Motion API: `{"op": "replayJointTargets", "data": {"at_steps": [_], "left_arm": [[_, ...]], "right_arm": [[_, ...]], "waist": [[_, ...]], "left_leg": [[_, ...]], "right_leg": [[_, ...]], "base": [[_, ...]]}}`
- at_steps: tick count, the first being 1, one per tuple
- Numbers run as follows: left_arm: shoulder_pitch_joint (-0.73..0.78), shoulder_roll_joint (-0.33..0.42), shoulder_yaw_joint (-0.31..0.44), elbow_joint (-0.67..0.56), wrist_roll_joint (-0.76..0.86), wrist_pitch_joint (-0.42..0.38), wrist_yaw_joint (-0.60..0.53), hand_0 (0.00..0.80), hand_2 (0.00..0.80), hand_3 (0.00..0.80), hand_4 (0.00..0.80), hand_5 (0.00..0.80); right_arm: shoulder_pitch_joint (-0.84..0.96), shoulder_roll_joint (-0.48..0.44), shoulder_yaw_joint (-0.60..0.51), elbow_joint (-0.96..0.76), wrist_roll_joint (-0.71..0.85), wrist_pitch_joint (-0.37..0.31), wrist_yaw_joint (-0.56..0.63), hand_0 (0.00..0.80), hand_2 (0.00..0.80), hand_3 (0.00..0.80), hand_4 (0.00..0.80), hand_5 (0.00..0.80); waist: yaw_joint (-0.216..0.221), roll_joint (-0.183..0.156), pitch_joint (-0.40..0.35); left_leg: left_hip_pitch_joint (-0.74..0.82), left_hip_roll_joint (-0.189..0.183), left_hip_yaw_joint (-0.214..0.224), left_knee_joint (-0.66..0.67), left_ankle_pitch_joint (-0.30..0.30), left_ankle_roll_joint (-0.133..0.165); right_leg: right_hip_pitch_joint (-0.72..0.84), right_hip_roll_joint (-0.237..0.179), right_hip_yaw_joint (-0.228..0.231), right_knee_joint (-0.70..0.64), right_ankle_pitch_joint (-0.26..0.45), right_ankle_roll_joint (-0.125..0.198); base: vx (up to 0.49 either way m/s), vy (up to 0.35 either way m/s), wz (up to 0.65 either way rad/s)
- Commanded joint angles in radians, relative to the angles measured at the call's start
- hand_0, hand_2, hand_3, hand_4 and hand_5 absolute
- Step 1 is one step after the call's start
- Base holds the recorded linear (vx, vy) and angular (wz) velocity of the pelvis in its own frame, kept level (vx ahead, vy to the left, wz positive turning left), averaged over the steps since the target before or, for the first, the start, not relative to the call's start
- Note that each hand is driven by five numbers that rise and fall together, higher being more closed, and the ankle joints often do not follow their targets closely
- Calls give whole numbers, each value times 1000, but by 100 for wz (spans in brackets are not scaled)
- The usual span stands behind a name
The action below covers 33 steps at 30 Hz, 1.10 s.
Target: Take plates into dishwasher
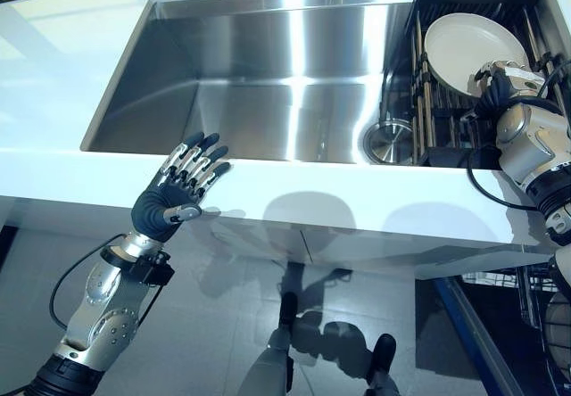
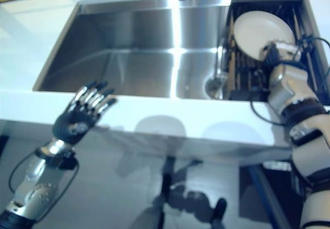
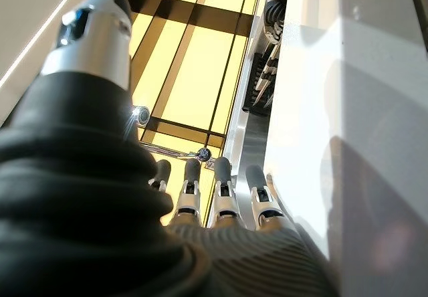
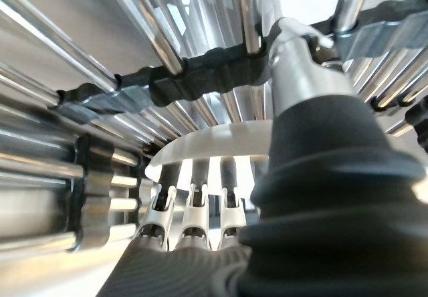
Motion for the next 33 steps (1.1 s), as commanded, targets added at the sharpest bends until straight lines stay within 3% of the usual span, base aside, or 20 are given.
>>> {"op": "replayJointTargets", "data": {"at_steps": [1,33], "left_arm": [[1,18,-36,-23,-17,-37,-14,0,0,0,0,0],[-11,7,-42,-19,-3,-35,4,0,0,0,0,0]], "right_arm": [[-202,-80,73,-8,-35,-14,-77,0,0,0,0,0],[-197,-51,83,-9,-35,-37,-4,0,0,0,0,0]], "waist": [[34,-67,-16],[41,-55,9]], "left_leg": [[55,22,43,-4,-74,-3],[43,16,35,-4,-68,2]], "right_leg": [[-47,-62,-30,28,47,27],[-59,-72,-34,38,46,27]], "base": [[7,12,3],[0,1,1]]}}
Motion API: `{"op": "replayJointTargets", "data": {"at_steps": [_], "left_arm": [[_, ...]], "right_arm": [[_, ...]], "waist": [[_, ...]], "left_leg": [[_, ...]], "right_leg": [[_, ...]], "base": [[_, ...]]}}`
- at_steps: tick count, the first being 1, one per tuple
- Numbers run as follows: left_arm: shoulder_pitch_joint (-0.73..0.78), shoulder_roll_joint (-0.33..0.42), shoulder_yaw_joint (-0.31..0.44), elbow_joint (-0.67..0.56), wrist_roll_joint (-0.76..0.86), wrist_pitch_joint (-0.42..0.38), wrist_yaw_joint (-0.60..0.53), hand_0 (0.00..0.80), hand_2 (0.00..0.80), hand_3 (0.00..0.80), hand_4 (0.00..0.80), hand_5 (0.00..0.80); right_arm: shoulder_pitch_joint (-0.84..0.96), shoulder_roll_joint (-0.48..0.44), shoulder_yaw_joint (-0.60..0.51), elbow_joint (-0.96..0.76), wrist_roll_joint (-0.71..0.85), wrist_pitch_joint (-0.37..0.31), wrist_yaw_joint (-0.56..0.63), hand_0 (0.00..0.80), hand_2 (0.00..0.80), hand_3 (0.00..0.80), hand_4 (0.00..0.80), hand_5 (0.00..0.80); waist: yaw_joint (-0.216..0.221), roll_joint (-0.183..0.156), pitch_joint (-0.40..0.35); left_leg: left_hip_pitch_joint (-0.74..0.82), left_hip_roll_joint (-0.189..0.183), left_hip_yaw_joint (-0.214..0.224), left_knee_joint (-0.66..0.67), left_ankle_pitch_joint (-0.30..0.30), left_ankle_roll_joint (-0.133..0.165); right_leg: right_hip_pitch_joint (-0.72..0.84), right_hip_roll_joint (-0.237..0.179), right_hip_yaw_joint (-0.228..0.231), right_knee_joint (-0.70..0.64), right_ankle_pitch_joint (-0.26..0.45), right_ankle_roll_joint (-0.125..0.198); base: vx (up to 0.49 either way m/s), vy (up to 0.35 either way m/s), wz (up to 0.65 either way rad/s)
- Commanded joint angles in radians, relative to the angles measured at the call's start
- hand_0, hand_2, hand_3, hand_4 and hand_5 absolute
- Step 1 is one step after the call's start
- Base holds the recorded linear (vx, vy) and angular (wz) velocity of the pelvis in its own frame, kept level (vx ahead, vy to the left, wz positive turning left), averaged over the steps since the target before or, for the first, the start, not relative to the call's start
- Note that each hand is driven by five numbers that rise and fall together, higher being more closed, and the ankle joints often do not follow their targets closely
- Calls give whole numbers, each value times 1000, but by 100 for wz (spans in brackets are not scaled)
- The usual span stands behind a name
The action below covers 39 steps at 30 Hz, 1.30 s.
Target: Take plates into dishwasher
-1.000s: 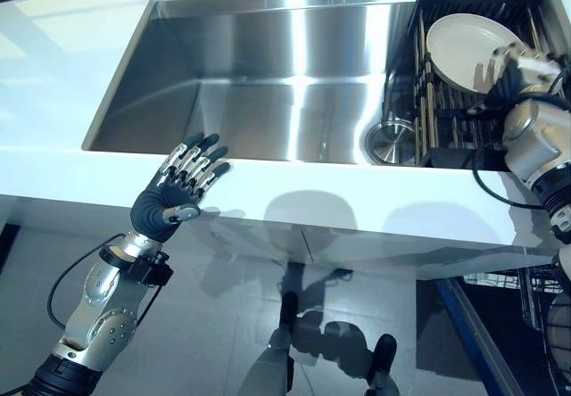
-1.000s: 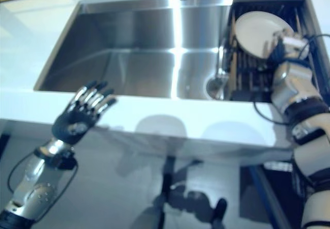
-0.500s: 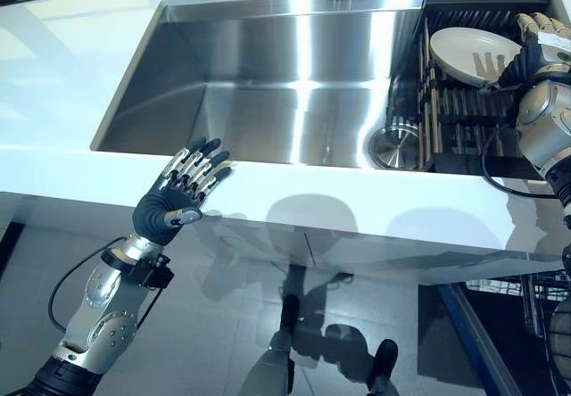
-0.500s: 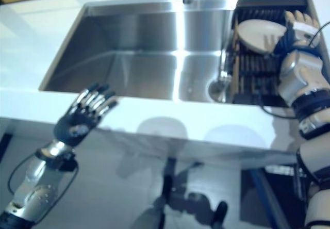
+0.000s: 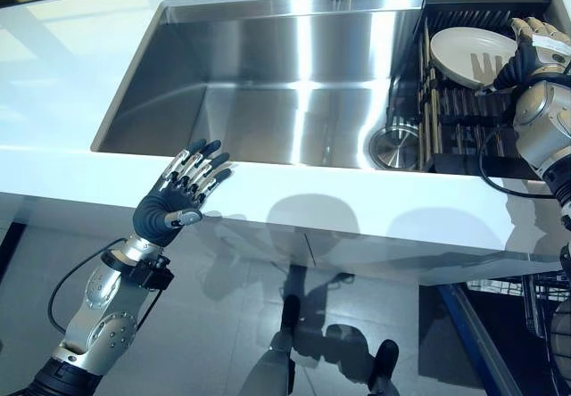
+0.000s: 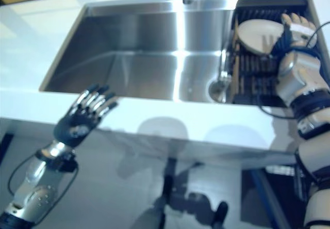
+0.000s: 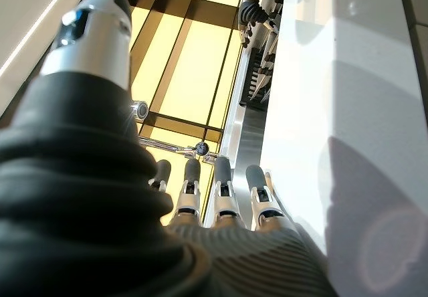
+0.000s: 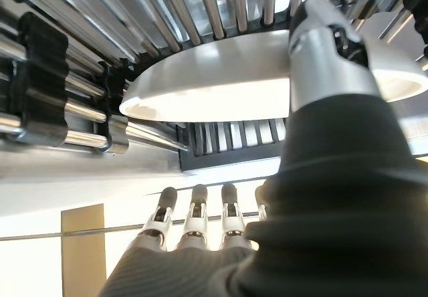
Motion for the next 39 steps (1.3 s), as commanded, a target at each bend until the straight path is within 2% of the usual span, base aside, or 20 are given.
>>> {"op": "replayJointTargets", "data": {"at_steps": [1,11,12,13,14,15,32,39], "left_arm": [[-30,6,-31,-24,-1,-36,8,0,0,0,0,0],[-27,6,-24,-32,7,-37,15,0,0,0,0,0],[-30,6,-24,-33,7,-34,17,0,0,0,0,0],[-31,6,-25,-33,8,-35,18,0,0,0,0,0],[-33,8,-27,-32,8,-39,20,0,0,0,0,0],[-33,8,-29,-32,11,-42,22,0,0,0,0,0],[-39,25,-33,-27,-8,-50,10,0,0,0,0,0],[-35,41,-18,-23,-42,-43,-12,0,0,0,0,0]], "right_arm": [[-149,-34,84,-8,-34,-14,-19,0,0,0,0,0],[-163,-19,101,33,-42,19,-25,0,0,0,0,0],[-172,-17,106,44,-42,27,-24,267,267,267,267,267],[-175,-14,109,50,-43,31,-26,351,351,351,351,351],[-189,-12,120,63,-49,40,-33,744,744,744,744,744],[-198,-11,129,72,-54,50,-37,800,800,800,800,800],[-229,-26,161,79,-48,61,-66,800,800,800,800,800],[-223,-44,152,63,-30,38,-103,800,800,800,800,800]], "waist": [[39,-58,17],[55,-41,46],[58,-38,50],[58,-37,52],[61,-34,58],[64,-32,63],[60,-40,77],[53,-44,60]], "left_leg": [[22,18,38,-4,-69,-1],[-9,4,26,-4,-58,3],[-14,2,24,-4,-56,4],[-17,2,24,-4,-55,4],[-25,1,24,-4,-53,5],[-32,-1,22,-4,-51,6],[-56,5,28,-4,-42,5],[-39,12,36,-4,-48,2]], "right_leg": [[-87,-71,-22,44,48,28],[-108,-83,-34,47,54,33],[-111,-85,-37,48,55,34],[-113,-86,-38,48,55,34],[-119,-88,-42,48,57,35],[-125,-89,-44,50,57,37],[-145,-85,-49,47,66,41],[-128,-81,-48,40,66,40]], "base": [[0,0,0],[0,0,-1],[-9,-6,3],[-23,-6,4],[0,0,0],[-22,-6,3],[-6,-9,0],[0,0,0]]}}
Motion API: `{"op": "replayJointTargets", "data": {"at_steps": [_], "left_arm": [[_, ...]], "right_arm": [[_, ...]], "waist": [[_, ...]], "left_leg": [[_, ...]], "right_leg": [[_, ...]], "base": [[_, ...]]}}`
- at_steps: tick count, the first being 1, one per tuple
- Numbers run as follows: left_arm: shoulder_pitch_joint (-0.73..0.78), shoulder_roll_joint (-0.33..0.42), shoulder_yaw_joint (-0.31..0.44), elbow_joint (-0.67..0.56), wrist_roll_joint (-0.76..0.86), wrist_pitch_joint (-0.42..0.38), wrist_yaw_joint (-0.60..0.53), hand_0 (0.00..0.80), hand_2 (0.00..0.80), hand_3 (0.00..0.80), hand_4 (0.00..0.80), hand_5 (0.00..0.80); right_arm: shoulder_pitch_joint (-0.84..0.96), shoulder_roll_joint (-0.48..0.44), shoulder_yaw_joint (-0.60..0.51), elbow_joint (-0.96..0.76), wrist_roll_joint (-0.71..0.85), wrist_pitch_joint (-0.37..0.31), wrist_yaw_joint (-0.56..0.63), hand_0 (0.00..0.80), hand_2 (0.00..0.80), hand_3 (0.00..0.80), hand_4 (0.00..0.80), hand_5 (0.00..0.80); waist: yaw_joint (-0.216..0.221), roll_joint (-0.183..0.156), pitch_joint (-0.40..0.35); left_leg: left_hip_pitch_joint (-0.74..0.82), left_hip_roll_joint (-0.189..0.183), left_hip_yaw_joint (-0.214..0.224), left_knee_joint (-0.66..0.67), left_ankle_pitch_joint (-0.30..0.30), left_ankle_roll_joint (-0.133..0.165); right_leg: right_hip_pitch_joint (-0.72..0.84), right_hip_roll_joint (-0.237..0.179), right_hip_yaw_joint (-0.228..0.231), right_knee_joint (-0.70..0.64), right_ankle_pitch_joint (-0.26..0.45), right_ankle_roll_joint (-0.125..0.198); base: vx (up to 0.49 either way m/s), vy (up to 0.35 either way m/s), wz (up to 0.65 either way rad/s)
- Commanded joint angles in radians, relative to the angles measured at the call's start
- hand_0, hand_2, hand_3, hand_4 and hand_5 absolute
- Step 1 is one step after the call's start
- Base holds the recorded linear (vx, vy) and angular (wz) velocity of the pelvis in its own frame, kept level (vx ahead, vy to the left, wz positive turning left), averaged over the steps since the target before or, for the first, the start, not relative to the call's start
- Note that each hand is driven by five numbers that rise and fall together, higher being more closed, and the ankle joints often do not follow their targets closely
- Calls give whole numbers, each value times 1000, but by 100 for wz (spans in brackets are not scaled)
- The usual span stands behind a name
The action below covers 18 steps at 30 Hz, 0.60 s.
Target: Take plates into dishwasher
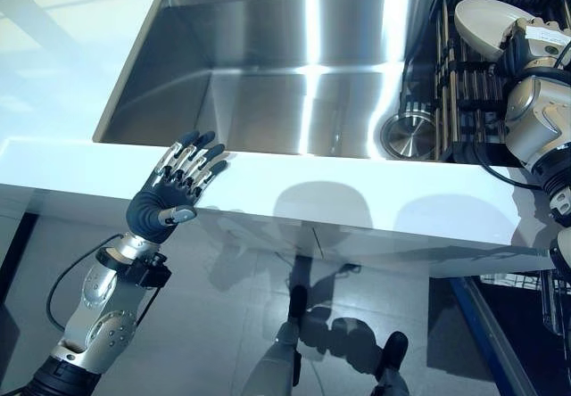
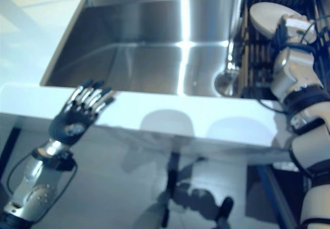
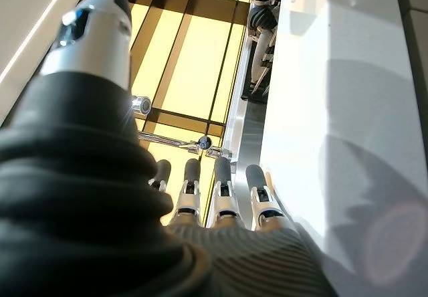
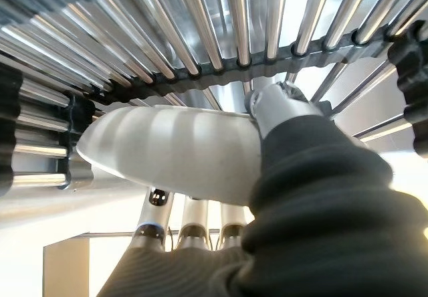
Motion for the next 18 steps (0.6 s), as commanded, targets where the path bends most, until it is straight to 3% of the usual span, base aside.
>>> {"op": "replayJointTargets", "data": {"at_steps": [1,18], "left_arm": [[-32,27,-19,-12,-24,-2,-15,0,0,0,0,0],[-5,7,-4,5,-26,32,-32,0,0,0,0,0]], "right_arm": [[-167,-91,90,5,29,1,-58,800,800,800,800,800],[-24,-151,-83,-99,265,-151,-5,800,800,800,800,800]], "waist": [[29,-70,63],[-4,-123,-36]], "left_leg": [[36,18,50,-11,-54,3],[147,50,85,-11,-86,-13]], "right_leg": [[-51,-66,-19,12,65,33],[40,-51,1,2,54,26]], "base": [[0,0,0],[4,0,0]]}}
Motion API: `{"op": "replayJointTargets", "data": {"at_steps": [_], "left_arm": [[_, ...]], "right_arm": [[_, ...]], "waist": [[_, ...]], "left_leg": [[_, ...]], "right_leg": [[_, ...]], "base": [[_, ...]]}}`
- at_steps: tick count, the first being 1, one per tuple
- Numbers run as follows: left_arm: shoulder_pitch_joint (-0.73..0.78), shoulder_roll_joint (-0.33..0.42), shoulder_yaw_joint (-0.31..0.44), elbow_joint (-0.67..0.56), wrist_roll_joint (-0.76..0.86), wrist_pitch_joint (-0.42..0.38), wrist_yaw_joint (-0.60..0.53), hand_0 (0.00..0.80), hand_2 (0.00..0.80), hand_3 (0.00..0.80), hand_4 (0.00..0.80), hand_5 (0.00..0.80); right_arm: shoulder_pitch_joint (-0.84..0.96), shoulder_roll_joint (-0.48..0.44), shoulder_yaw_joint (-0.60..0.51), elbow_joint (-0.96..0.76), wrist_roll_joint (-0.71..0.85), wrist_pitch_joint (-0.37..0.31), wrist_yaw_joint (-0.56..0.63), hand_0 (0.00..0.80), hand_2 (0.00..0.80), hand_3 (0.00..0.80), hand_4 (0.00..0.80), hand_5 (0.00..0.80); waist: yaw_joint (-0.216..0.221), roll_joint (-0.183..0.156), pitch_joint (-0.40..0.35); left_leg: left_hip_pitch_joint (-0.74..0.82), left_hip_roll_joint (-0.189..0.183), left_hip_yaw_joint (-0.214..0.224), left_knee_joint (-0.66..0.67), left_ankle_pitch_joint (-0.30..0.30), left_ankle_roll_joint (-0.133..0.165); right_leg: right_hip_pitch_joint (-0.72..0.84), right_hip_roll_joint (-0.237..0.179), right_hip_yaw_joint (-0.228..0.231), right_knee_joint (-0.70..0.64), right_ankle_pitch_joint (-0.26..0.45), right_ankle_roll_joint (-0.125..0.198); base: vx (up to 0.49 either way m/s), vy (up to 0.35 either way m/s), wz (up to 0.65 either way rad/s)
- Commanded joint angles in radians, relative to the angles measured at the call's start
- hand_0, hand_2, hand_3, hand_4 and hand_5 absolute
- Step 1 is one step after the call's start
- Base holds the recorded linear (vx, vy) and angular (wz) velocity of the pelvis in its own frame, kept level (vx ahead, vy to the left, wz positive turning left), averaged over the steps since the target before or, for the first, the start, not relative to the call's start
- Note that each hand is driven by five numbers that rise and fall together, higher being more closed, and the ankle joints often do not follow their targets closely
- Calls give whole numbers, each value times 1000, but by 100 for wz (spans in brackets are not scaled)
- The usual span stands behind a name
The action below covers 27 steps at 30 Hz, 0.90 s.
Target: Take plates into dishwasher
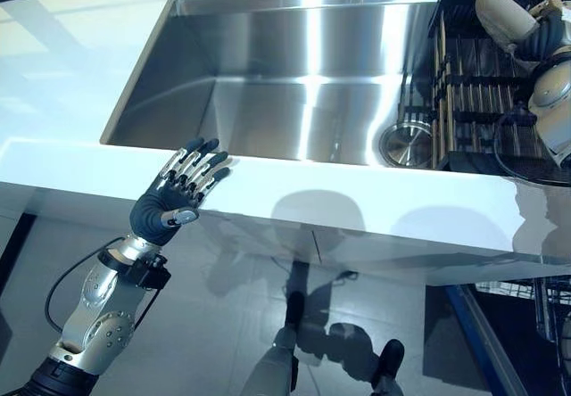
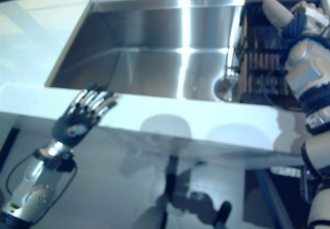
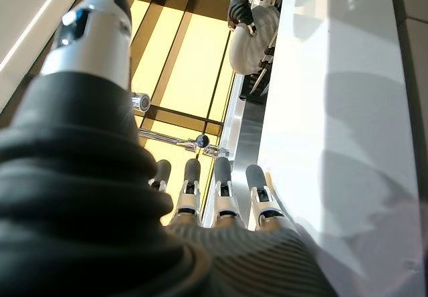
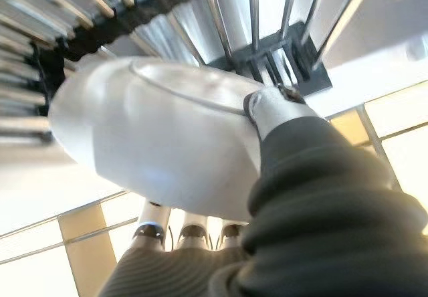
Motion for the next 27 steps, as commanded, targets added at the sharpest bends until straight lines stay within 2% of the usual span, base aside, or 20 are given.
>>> {"op": "replayJointTargets", "data": {"at_steps": [1,7,12,22,27], "left_arm": [[-3,7,-2,-3,-21,-18,-24,0,0,0,0,0],[5,-13,-3,15,-11,-15,-42,0,0,0,0,0],[7,-28,-3,23,0,2,-43,0,0,0,0,0],[8,-57,-20,61,42,26,-37,0,0,0,0,0],[18,-82,-24,90,81,37,-29,0,0,0,0,0]], "right_arm": [[-29,-55,14,-48,39,-72,-6,800,800,800,800,800],[4,-49,-40,-77,148,-114,20,800,800,800,800,800],[80,-40,-129,-102,276,-142,50,800,800,800,800,800],[138,-36,-213,-87,395,-133,125,800,800,800,800,800],[171,-47,-236,-86,436,-102,165,800,800,800,800,800]], "waist": [[-1,-96,-44],[-14,-103,-68],[-24,-113,-91],[-38,-147,-149],[-49,-170,-191]], "left_leg": [[74,50,78,-4,-86,-18],[99,58,84,-4,-90,-23],[124,62,88,-4,-95,-26],[184,73,100,-4,-111,-30],[220,81,109,-4,-121,-32]], "right_leg": [[-41,-56,5,22,51,30],[-19,-50,18,10,51,26],[5,-50,24,6,48,24],[54,-46,42,1,41,21],[85,-43,57,-3,35,20]], "base": [[0,0,0],[0,0,0],[-2,2,-1],[27,12,-5],[54,17,-4]]}}
